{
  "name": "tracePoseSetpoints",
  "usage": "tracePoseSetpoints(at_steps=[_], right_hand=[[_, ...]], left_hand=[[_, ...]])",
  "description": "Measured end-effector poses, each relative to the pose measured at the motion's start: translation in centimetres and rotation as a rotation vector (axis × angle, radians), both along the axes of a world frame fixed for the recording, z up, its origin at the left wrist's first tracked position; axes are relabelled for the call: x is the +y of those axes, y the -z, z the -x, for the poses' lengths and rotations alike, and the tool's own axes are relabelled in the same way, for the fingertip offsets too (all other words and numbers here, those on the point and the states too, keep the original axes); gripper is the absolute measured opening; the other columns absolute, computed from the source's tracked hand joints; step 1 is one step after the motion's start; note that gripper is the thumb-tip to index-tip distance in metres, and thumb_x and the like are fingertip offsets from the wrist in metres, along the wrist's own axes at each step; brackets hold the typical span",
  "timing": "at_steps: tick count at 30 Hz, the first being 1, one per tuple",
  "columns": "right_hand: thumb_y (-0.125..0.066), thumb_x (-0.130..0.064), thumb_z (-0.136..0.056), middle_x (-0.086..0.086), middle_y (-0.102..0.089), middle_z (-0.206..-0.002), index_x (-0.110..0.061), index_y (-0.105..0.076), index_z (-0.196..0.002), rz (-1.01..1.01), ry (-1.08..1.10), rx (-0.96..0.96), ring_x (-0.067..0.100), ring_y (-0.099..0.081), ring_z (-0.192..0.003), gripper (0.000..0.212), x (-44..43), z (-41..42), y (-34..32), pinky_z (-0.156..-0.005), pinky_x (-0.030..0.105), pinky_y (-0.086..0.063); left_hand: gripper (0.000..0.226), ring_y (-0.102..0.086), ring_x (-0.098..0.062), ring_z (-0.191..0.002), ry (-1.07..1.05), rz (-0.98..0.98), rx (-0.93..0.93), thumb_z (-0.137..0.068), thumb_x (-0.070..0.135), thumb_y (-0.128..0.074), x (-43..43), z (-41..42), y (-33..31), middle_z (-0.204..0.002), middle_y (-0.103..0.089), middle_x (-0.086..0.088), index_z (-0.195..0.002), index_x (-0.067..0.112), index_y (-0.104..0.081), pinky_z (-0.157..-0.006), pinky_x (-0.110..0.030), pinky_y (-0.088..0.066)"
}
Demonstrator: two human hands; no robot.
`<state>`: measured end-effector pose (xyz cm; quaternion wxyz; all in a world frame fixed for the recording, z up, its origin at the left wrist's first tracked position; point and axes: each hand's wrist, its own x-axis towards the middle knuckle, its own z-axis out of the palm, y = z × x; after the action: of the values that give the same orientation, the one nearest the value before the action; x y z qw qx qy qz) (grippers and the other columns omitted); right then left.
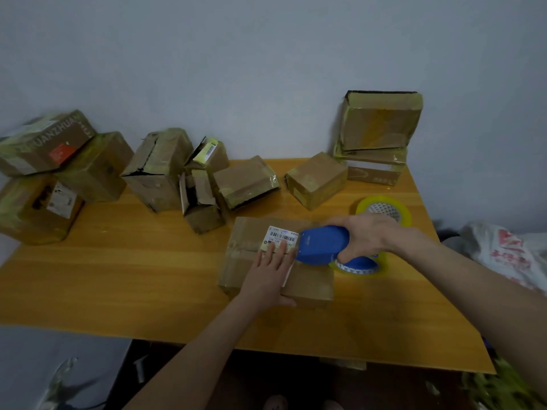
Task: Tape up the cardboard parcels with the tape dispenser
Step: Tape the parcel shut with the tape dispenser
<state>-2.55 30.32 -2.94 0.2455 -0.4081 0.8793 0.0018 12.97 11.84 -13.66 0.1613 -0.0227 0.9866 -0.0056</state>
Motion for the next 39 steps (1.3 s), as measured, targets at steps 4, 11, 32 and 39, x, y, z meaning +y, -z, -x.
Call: tracePoseSetpoints(at_steps=[4, 11, 32, 39], right_hand=[[-0.070, -0.050, -0.067, -0.013, -0.060, -0.099, -0.047, -0.039, -0.131, 0.076, 0.024, -0.036, 0.017, -0.059, -0.090, 0.072, 1.7, 0.4, 0.6, -0.080, 0.041, -0.056], [-0.076, -0.032, -0.071, -0.006, -0.055, -0.116, -0.039, -0.038, -0.136, 0.066, 0.173, -0.207, 0.017, -0.054, -0.099, 0.075, 8.8, 2.8, 1.9, -0.087, 0.034, -0.049], [-0.071, -0.059, -0.071, -0.007, -0.059, -0.115, -0.043, -0.029, -0.143, -0.029, 0.150, -0.079, 0.020, -0.056, -0.103, 0.085, 8.3, 1.4, 6.3, -0.083, 0.037, -0.052], [-0.075, -0.045, -0.073, -0.011, -0.047, -0.115, -0.043, -0.025, -0.146, 0.027, 0.276, -0.260, 0.016, -0.048, -0.100, 0.089, 10.7, 2.2, 5.6, -0.081, 0.030, -0.042]], left_hand=[[0.119, 0.023, -0.027, -0.143, 0.005, 0.003, 0.011, -0.076, 0.066, -0.061, -0.3, -0.2, 0.0, -0.152, 0.032, -0.003, -0.145, 0.022, 0.026, -0.114, -0.041, 0.013], [0.115, 0.021, -0.027, -0.144, 0.027, 0.018, -0.022, -0.078, 0.065, -0.059, -0.7, -0.1, -0.1, -0.146, 0.036, 0.000, -0.149, 0.020, 0.020, -0.116, -0.040, 0.011], [0.095, 0.019, -0.030, -0.144, 0.096, -0.030, -0.012, -0.089, 0.064, -0.039, 6.9, 2.9, -0.3, -0.155, 0.028, -0.006, -0.148, 0.020, 0.022, -0.116, -0.053, 0.007], [0.093, 0.019, -0.028, -0.145, 0.094, -0.026, -0.041, -0.090, 0.060, -0.042, 6.8, 3.2, -0.5, -0.156, 0.025, -0.007, -0.150, 0.020, 0.017, -0.117, -0.053, 0.004]])
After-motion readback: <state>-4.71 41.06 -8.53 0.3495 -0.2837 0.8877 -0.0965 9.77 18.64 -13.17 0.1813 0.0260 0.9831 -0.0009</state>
